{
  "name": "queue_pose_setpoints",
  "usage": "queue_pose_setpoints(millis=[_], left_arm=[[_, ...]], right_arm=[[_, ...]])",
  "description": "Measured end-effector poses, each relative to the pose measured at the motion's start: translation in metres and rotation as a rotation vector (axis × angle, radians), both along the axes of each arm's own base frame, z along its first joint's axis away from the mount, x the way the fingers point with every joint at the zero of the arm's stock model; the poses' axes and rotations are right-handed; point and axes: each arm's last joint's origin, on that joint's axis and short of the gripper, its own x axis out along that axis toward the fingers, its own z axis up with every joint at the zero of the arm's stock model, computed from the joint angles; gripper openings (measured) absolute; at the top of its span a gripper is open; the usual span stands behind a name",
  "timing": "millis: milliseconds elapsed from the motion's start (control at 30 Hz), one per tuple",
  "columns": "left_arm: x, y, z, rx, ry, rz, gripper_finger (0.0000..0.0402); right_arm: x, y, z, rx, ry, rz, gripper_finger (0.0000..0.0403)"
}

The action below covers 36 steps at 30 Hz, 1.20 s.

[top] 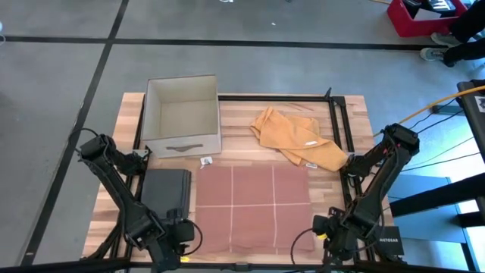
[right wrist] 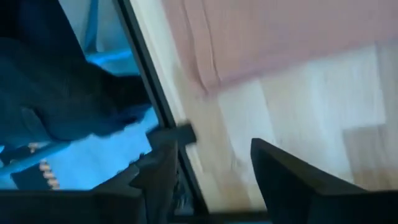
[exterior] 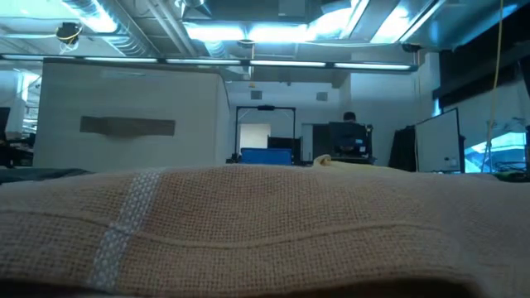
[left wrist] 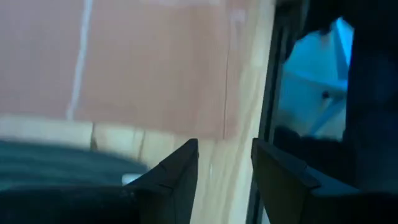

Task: Fold towel
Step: Fold the light orange towel

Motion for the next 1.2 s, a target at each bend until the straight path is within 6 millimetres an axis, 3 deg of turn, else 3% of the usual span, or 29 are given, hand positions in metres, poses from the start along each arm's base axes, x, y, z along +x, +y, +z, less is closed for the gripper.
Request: queue_pose_setpoints(millis=[133, 233, 433, 633, 800, 1200], left_arm=[[0.009, 0.002, -0.004, 0.080, -0.135, 0.064, 0.0142], [0.018, 0.005, -0.021, 0.158, -0.157, 0.065, 0.0143], [0.035, 0.022, -0.054, 0.243, -0.095, 0.126, 0.0143], [0.048, 0.044, -0.075, 0.280, -0.051, 0.230, 0.0143], [0.052, 0.052, -0.078, 0.281, -0.042, 0.269, 0.0143], [0.051, 0.050, -0.078, 0.268, -0.051, 0.273, 0.0143]], right_arm=[[0.009, 0.003, 0.000, -0.032, -0.197, 0.028, 0.0206], [0.015, 0.010, -0.012, -0.052, -0.284, 0.051, 0.0199], [0.022, 0.028, -0.044, -0.008, -0.203, 0.165, 0.0172], [0.026, 0.038, -0.069, -0.007, -0.135, 0.187, 0.0142], [0.027, 0.036, -0.078, -0.078, -0.149, 0.175, 0.0128], [0.029, 0.038, -0.091, -0.134, -0.157, 0.158, 0.0115]])
